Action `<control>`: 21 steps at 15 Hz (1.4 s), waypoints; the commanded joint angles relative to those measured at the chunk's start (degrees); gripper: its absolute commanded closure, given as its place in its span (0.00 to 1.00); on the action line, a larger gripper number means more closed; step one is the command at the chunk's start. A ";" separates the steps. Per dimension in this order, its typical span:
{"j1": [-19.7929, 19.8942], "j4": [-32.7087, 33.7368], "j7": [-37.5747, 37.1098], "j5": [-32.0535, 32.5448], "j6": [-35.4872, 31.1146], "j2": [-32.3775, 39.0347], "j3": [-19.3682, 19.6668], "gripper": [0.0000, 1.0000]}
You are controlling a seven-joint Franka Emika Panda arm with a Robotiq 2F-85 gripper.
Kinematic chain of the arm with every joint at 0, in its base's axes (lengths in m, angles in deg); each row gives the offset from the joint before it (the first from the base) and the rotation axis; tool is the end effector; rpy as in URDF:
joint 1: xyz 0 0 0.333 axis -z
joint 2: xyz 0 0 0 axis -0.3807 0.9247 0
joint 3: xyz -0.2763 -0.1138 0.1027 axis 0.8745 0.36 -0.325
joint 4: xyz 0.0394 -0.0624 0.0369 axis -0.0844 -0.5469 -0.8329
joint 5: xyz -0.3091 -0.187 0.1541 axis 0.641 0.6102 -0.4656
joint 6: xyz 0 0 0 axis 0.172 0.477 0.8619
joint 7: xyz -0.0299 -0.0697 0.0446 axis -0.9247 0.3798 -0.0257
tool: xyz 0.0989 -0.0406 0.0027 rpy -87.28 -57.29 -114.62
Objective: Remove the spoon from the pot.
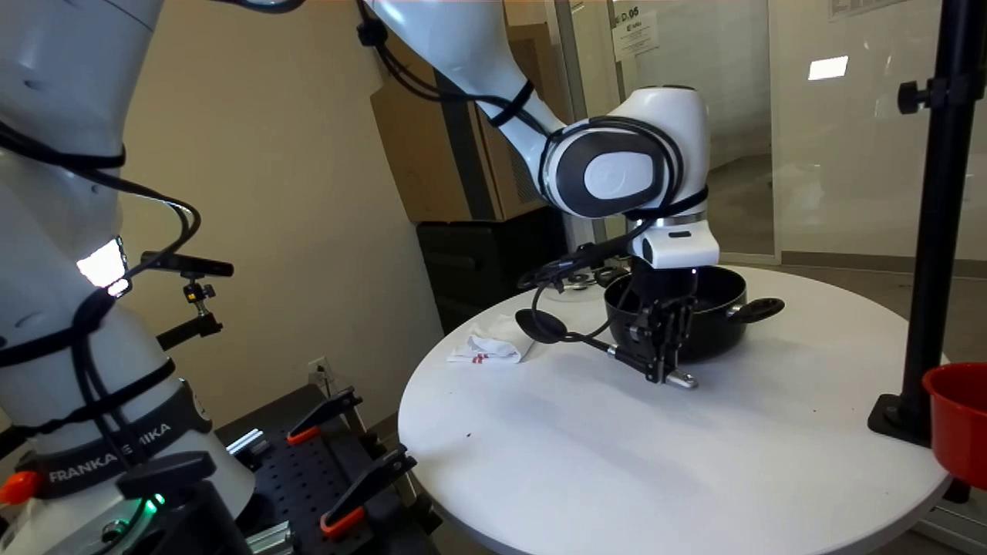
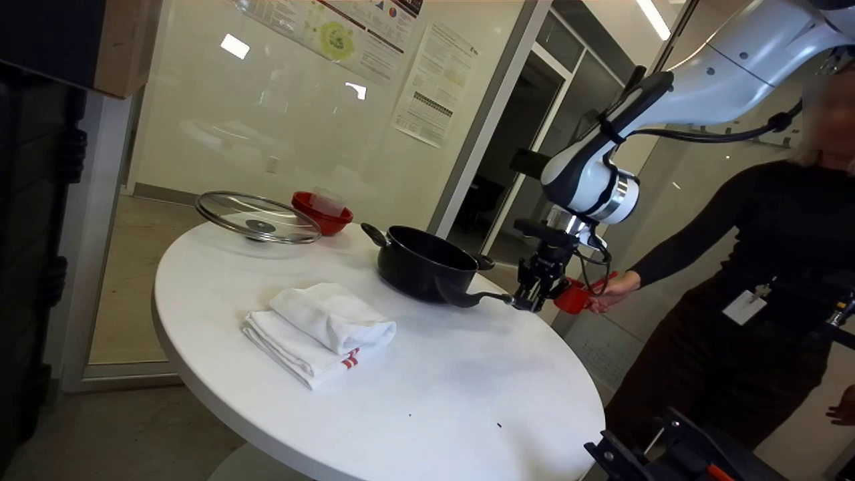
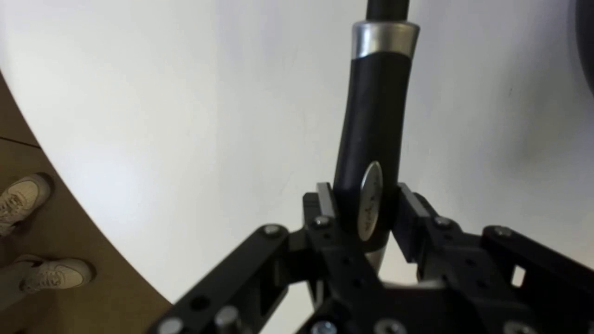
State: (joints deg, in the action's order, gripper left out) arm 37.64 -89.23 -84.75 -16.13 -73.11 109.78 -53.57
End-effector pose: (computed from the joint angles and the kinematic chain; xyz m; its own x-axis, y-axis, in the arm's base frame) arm 0.5554 -0.2411 0.1273 0.0386 -0.9979 -0.0526 -0.9950 -0.0432 0.0895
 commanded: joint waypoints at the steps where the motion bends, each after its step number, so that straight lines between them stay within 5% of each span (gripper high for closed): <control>1: -2.14 2.82 3.12 -1.10 1.10 2.27 1.96 0.92; 12: -7.54 10.23 3.17 1.17 0.71 12.86 5.61 0.92; 13: -7.87 10.94 2.49 1.05 1.54 13.43 6.01 0.42; 21: -7.71 11.55 3.85 0.47 1.06 12.70 6.16 0.00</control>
State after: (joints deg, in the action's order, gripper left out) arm 30.34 -78.35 -82.46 -15.46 -73.11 123.55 -47.82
